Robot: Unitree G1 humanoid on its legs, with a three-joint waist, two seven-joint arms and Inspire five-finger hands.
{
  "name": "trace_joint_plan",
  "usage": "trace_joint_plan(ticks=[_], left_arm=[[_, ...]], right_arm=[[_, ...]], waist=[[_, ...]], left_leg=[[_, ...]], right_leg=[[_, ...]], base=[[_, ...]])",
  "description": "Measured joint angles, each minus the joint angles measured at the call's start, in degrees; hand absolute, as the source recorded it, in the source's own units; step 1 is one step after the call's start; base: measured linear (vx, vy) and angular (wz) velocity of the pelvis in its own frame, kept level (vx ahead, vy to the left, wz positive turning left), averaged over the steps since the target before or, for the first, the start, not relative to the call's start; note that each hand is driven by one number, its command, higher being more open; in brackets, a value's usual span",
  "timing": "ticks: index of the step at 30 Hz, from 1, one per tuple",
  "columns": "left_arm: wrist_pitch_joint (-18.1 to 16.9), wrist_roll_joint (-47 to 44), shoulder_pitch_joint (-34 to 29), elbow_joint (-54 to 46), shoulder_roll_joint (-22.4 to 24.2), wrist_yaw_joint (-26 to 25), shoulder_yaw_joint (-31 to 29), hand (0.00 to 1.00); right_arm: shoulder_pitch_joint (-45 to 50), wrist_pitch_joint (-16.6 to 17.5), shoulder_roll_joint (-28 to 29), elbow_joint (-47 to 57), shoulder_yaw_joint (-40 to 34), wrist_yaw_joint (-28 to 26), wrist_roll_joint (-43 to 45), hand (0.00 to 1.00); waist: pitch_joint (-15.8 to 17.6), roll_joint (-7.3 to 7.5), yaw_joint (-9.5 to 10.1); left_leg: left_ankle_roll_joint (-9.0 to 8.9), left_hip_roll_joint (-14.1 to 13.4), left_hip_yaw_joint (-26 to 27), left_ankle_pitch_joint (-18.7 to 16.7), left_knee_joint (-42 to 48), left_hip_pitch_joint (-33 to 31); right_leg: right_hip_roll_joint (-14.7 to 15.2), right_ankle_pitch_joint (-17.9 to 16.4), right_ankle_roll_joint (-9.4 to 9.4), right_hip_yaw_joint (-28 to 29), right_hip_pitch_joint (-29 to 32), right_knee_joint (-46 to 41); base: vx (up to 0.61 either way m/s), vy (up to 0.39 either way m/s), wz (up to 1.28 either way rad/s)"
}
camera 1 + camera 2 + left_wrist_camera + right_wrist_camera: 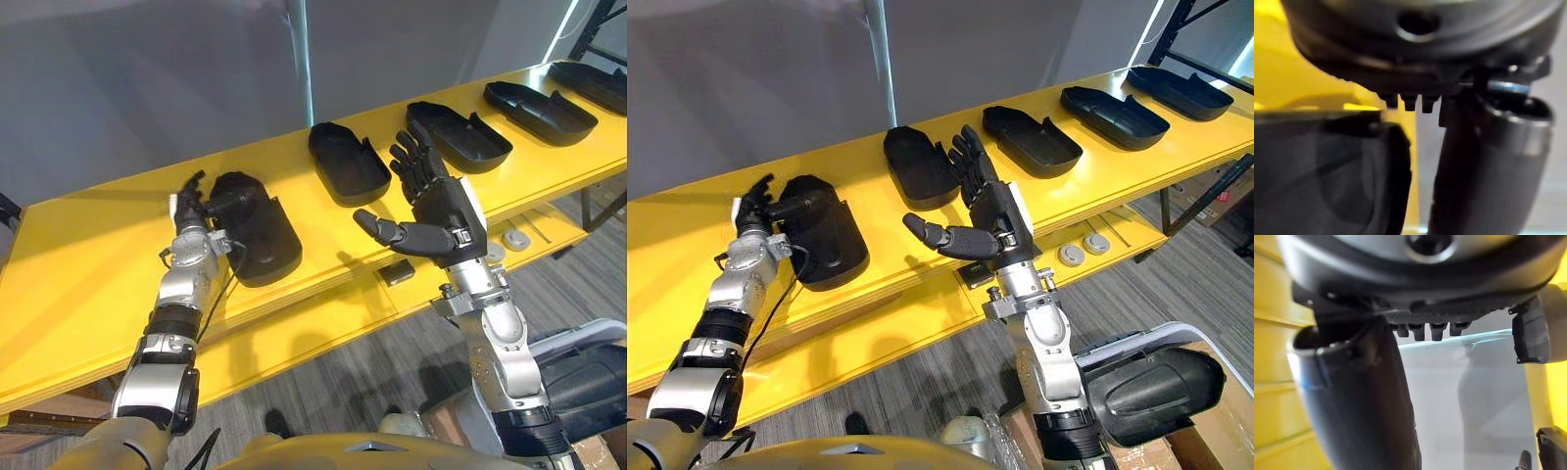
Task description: Walk over and take three plastic housings, then place them on the shelf
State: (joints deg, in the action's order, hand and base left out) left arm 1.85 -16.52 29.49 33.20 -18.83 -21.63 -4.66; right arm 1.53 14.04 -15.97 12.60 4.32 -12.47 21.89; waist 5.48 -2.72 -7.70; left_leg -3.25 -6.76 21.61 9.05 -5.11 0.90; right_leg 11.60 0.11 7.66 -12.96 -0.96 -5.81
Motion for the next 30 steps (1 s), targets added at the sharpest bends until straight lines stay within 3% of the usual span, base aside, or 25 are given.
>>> trace_joint_plan(ticks=[6,11,17,21,25,27,30], left_arm=[[-15.44,1.59,0.56,-13.38,-2.63,-5.20,-2.24,1.00],[-18.27,5.51,2.17,-24.25,-3.69,-7.33,-3.15,1.00],[-18.02,7.00,-1.54,-35.02,-4.28,-6.72,-4.48,1.00],[-18.87,8.09,-14.63,-45.17,-3.56,-6.60,-8.25,1.00],[-19.30,7.91,-30.31,-55.24,5.14,-3.37,-11.19,1.00],[-19.35,6.96,-40.04,-57.32,10.14,0.34,-12.35,1.00],[-19.27,0.79,-47.35,-57.30,14.34,4.41,-13.65,1.00]], right_arm=[[2.88,0.07,0.51,0.06,0.98,-1.97,1.08,1.00],[3.30,0.06,0.70,1.54,3.32,-2.36,1.07,1.00],[3.49,0.08,1.19,5.51,5.28,-2.13,1.06,1.00],[3.32,0.10,2.29,5.63,6.70,-1.95,0.98,1.00],[3.26,-0.09,2.47,5.54,7.44,-0.43,-0.04,1.00],[2.29,-0.74,2.61,4.10,6.74,0.45,0.39,1.00],[1.12,-2.51,4.04,0.18,5.81,3.37,-1.63,1.00]], waist=[[0.01,-0.05,0.95],[-0.42,-0.70,1.33],[-1.24,-1.40,2.72],[-1.53,-1.49,4.36],[-2.99,-0.61,6.71],[-3.46,0.30,9.17],[-3.40,1.01,10.97]], left_leg=[[-0.42,0.06,0.11,-0.57,-0.01,0.58],[-0.06,-0.21,0.42,-0.92,-0.02,0.93],[-0.16,-0.67,0.20,-0.96,-0.02,1.63],[-0.60,-0.57,-1.77,-0.47,-0.01,1.50],[-0.61,0.13,-5.53,-0.04,0.00,0.05],[-0.58,0.31,-7.51,0.43,0.00,-0.73],[-0.43,0.89,-9.55,0.74,-0.01,-0.75]], right_leg=[[0.12,-0.02,-0.02,-0.02,-0.65,-0.02],[0.27,-0.01,0.00,-0.72,-1.26,0.11],[0.14,0.08,0.03,-2.38,-3.20,1.26],[0.09,0.07,0.04,-4.78,-4.74,2.24],[0.14,-0.01,0.01,-8.27,-6.32,3.54],[-0.08,-0.06,-0.07,-10.14,-6.98,4.04],[-0.16,-0.98,-0.44,-11.94,-8.11,4.11]], base=[[0.00,0.000,0.00],[0.00,0.000,0.00],[0.01,-0.003,0.08],[0.03,-0.010,0.27],[0.03,-0.007,0.46],[0.02,-0.012,0.43],[-0.04,0.006,0.39]])
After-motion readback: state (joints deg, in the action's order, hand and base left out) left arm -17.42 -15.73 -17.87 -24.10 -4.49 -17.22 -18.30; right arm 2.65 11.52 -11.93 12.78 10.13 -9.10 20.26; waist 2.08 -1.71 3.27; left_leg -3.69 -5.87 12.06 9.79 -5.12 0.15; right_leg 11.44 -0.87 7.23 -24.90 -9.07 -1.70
